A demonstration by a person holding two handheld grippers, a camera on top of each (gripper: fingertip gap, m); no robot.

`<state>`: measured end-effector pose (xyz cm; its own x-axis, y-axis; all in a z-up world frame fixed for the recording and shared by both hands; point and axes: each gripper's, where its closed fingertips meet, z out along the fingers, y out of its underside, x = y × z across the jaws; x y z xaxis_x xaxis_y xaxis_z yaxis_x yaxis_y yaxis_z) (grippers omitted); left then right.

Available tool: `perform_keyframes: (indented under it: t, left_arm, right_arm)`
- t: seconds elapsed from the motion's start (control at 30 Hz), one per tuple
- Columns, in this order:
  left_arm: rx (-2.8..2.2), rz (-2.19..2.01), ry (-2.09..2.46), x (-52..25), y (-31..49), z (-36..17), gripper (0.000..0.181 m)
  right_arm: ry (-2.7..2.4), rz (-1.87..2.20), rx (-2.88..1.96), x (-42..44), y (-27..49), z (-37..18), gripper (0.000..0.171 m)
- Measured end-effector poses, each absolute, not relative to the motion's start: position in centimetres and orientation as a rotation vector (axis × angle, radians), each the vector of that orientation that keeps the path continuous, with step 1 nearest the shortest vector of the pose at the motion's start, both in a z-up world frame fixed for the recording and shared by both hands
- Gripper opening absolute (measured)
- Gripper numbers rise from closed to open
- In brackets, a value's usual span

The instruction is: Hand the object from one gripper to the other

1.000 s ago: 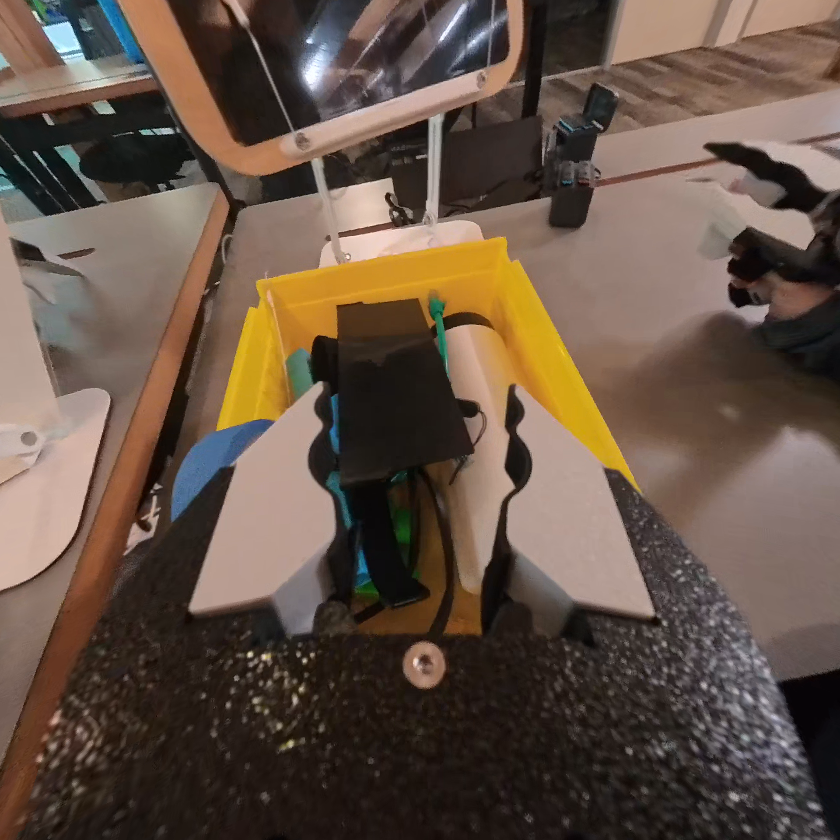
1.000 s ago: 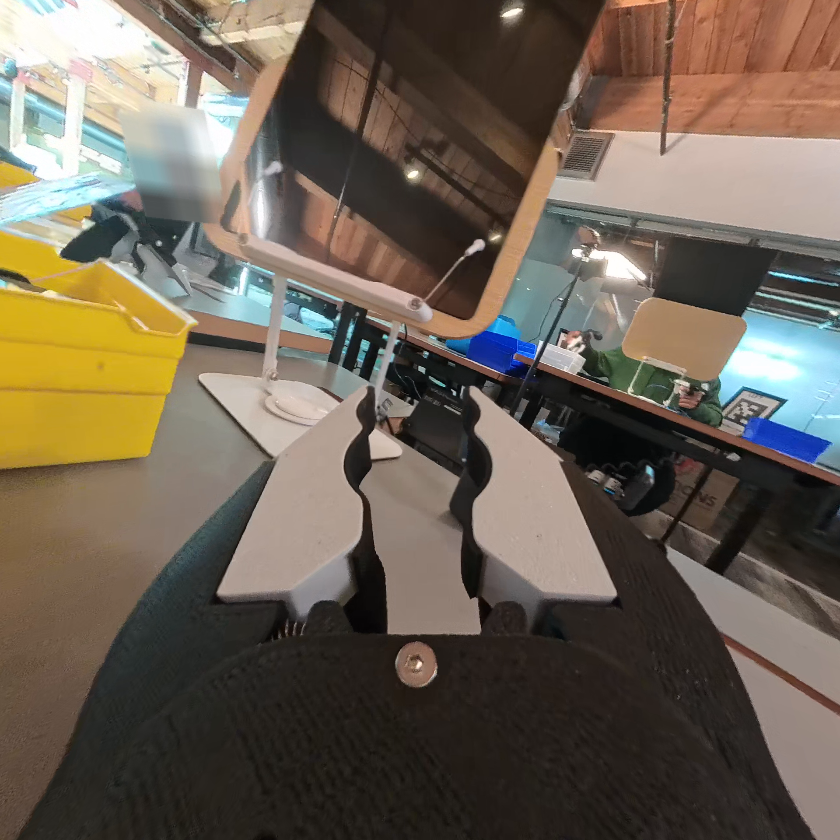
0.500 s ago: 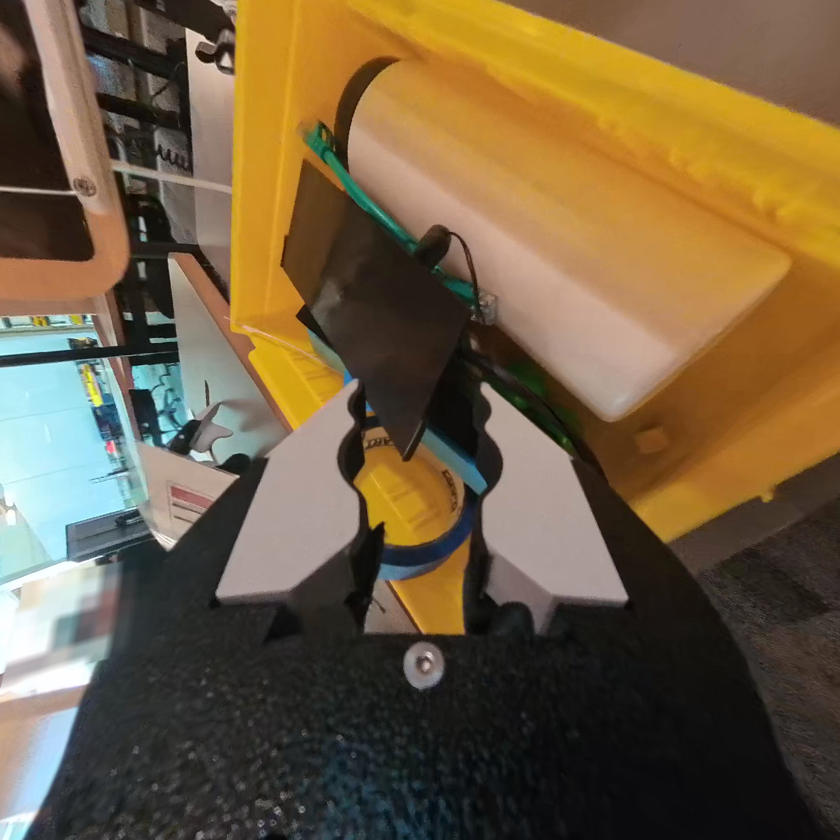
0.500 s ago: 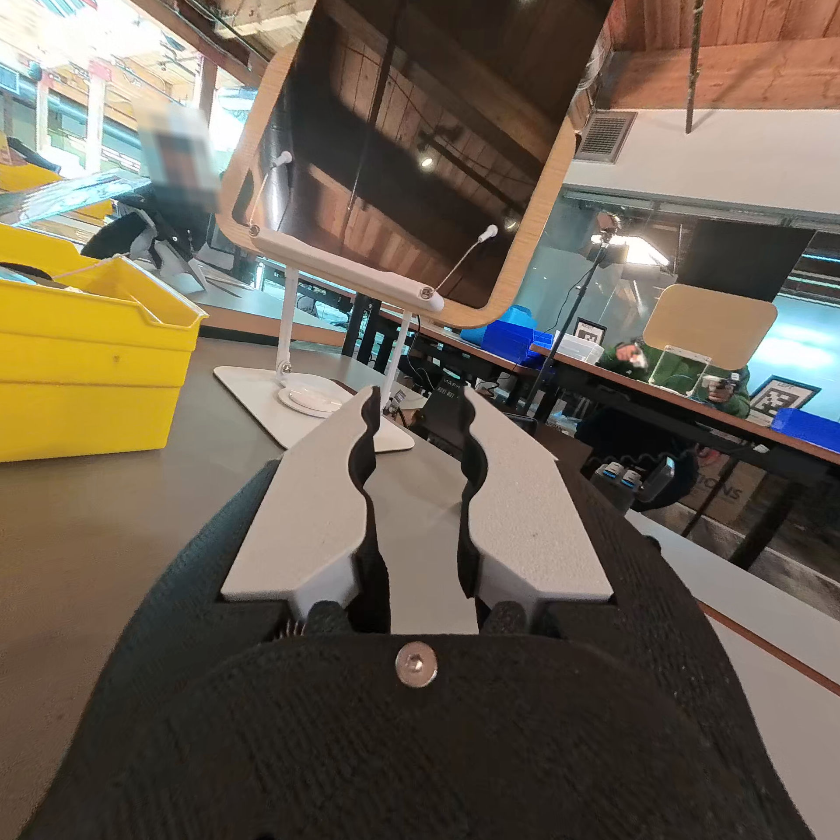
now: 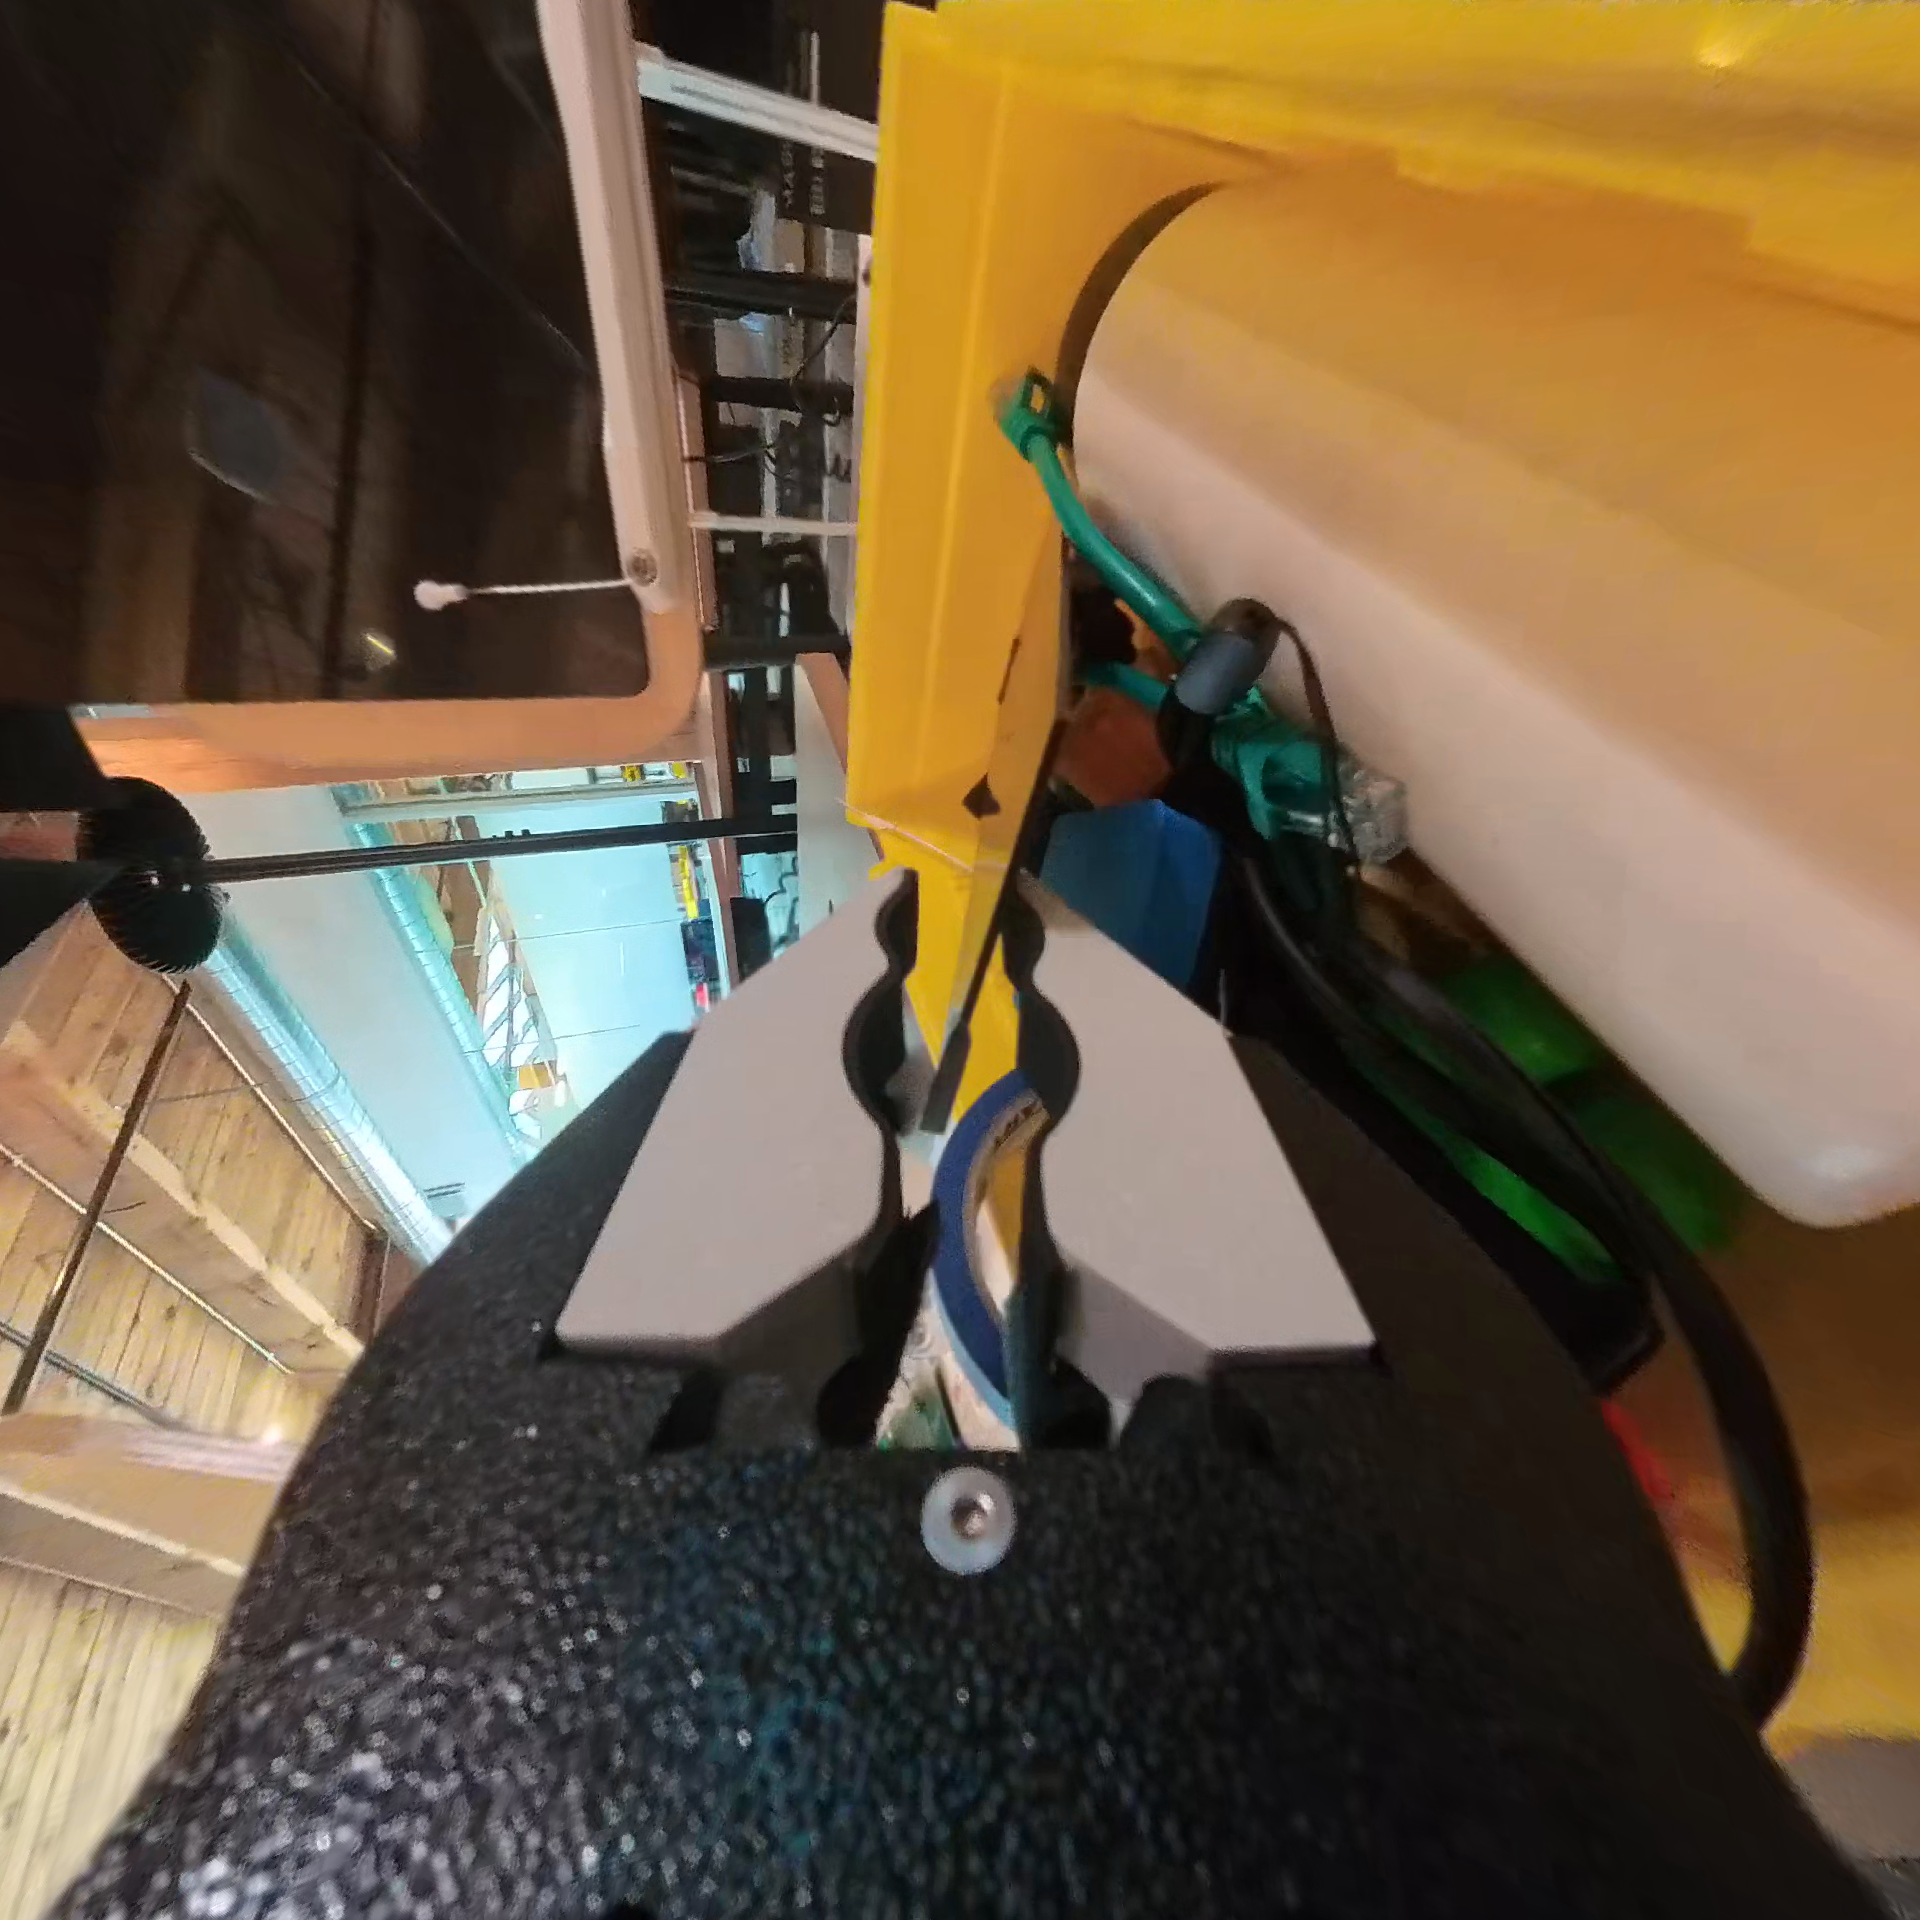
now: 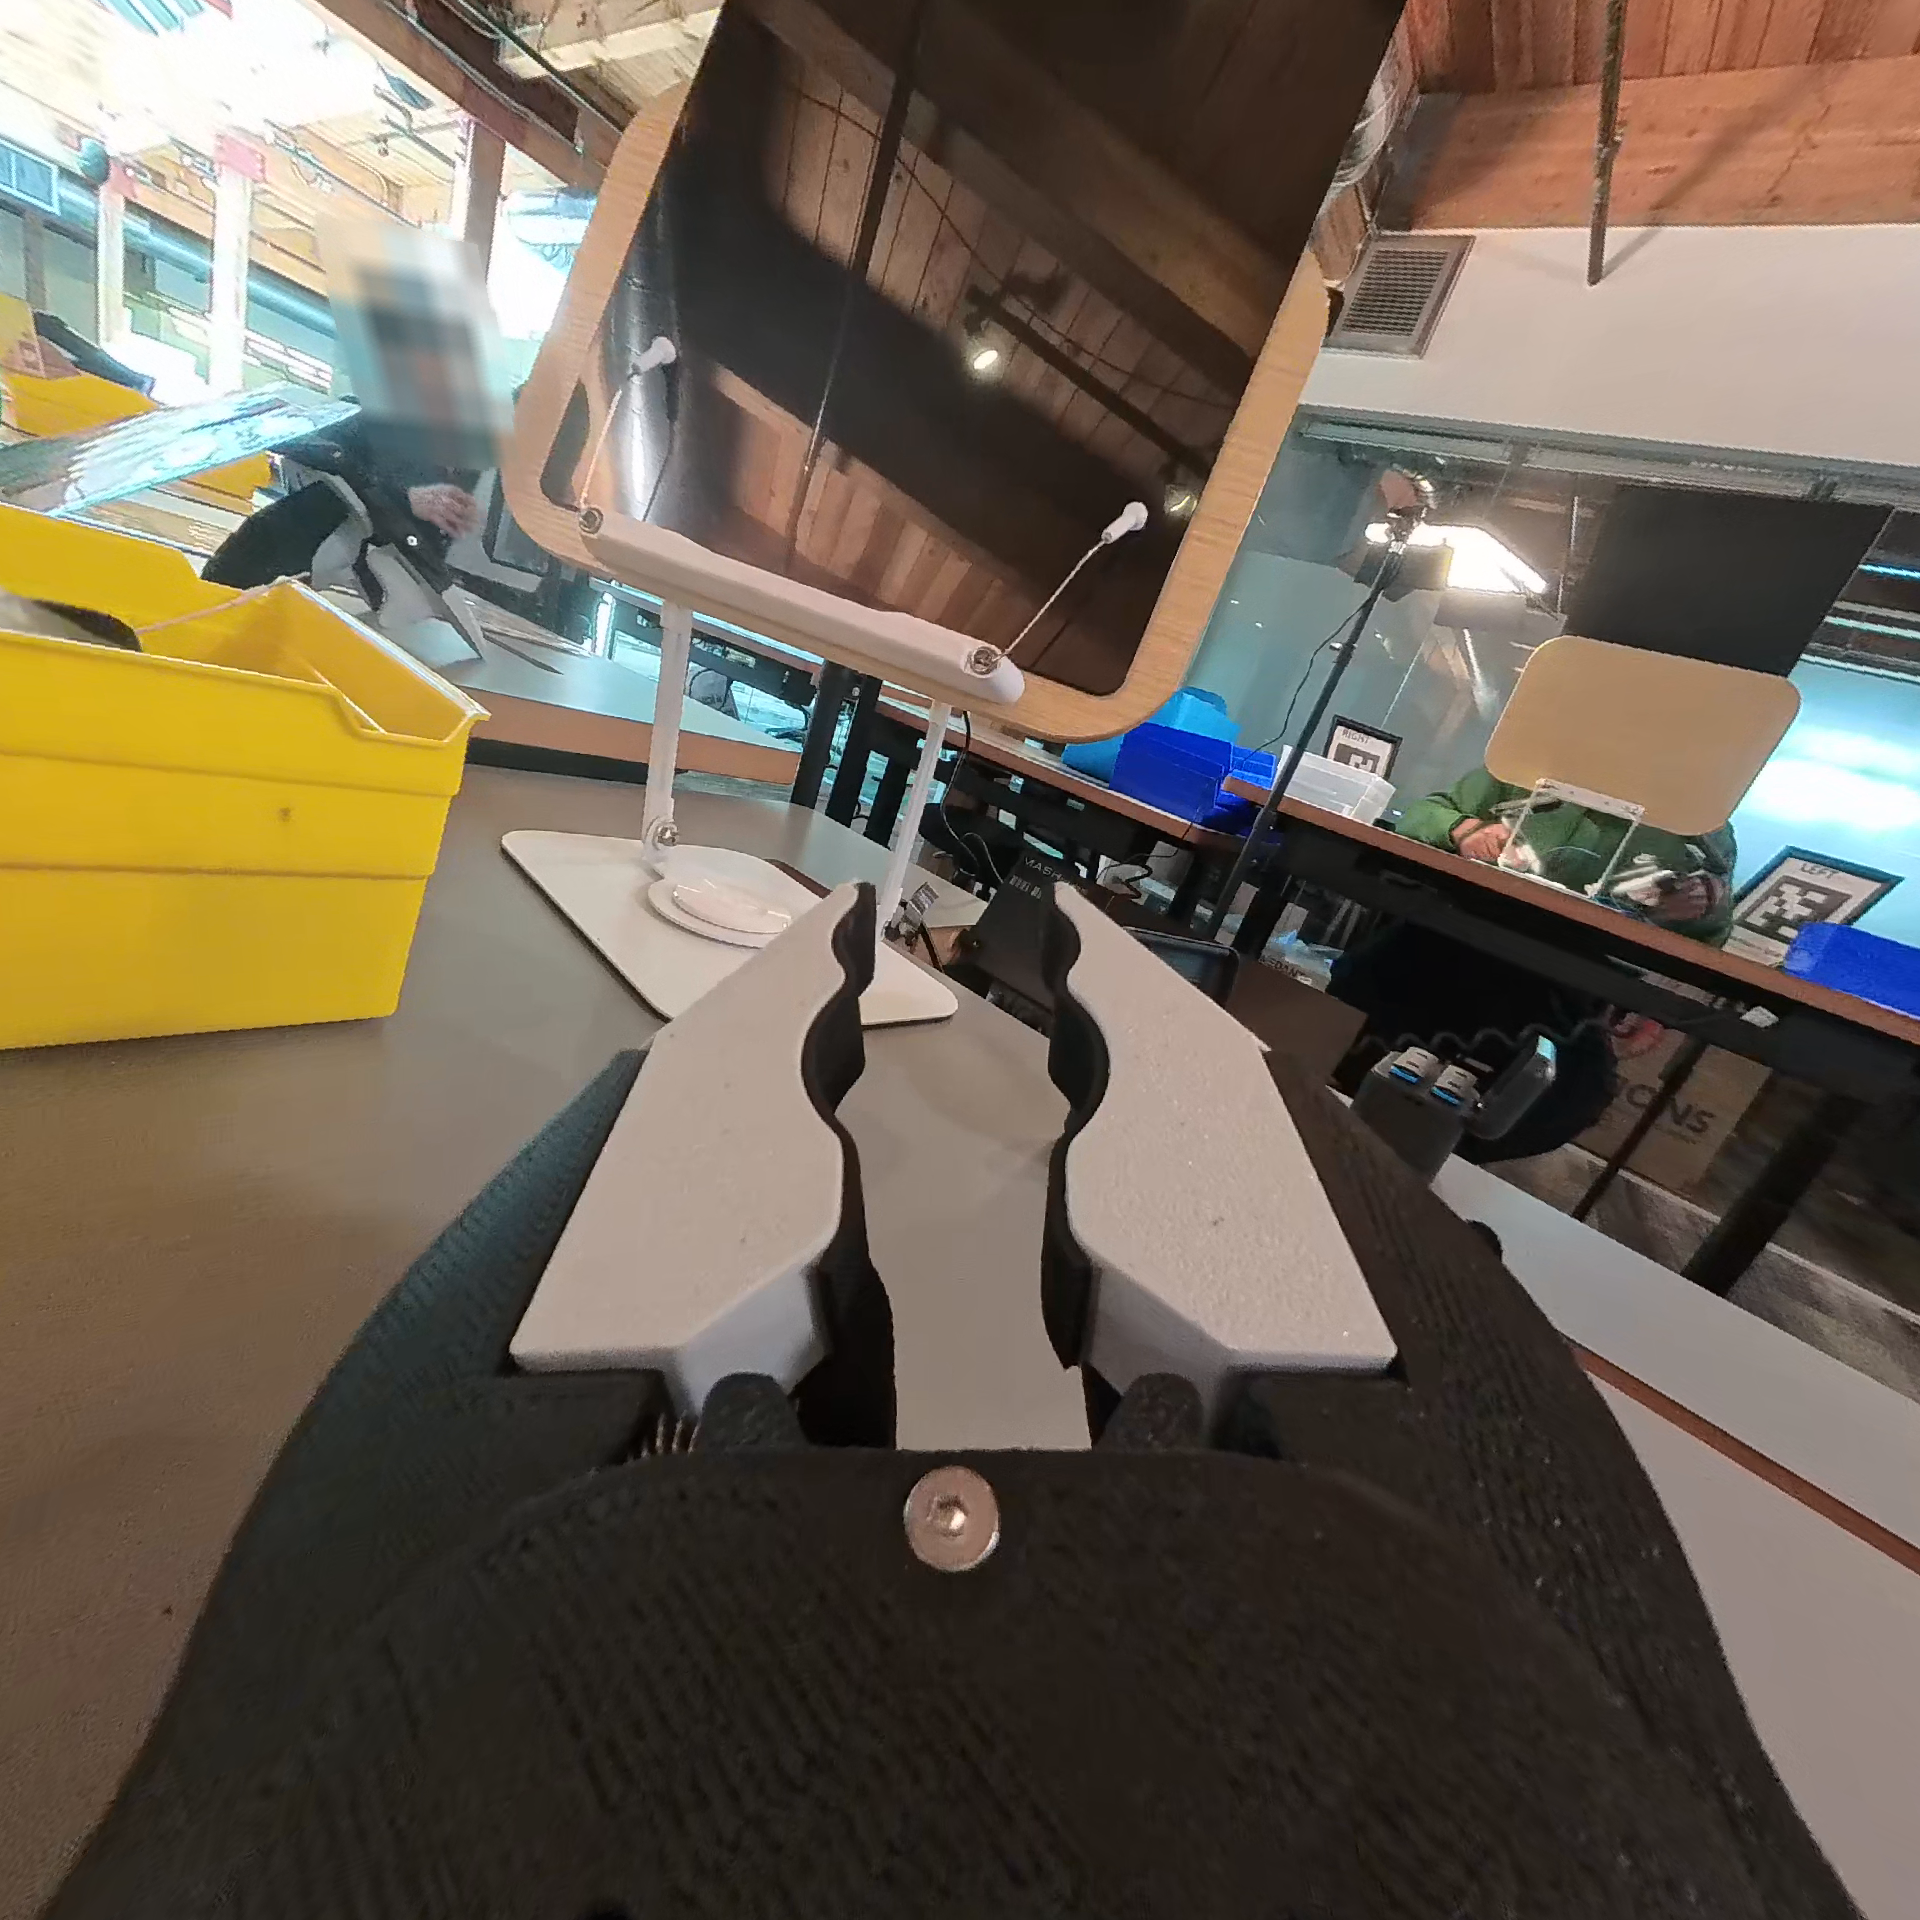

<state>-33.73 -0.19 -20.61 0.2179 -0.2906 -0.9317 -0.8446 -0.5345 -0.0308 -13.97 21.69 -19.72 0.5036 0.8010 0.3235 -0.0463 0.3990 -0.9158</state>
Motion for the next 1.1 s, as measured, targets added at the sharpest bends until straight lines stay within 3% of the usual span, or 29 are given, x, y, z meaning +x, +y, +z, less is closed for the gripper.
perform_keyframes:
  t: [0.07,0.3,0.5,0.67,0.77,1.1]
  left_arm:
    - [-1.951,1.346,1.073,-34.0,0.2,-21.0,0.003]
    - [-1.998,1.313,0.942,-34.5,-0.2,-19.8,0.001]
    - [-1.813,1.322,0.565,-34.5,-1.6,-13.1,0.0]
    - [-1.408,0.761,0.209,-25.8,1.9,-6.2,0.0]
    - [-1.212,0.297,0.085,-18.6,6.1,-4.9,0.0]
    - [-1.193,-0.427,0.094,-10.4,20.6,-12.2,0.0]
  right_arm:
    - [-0.893,0.638,-1.024,-14.0,21.7,-19.7,0.03]
    - [-0.894,0.642,-1.022,-13.9,21.6,-19.7,0.029]
    - [-0.895,0.638,-1.022,-14.0,21.7,-19.7,0.029]
    - [-0.879,0.619,-1.009,-13.5,21.8,-19.4,0.028]
    - [-0.844,0.593,-1.01,-12.1,22.4,-19.0,0.027]
    - [-0.811,0.369,-1.015,-2.4,26.7,-19.0,0.027]
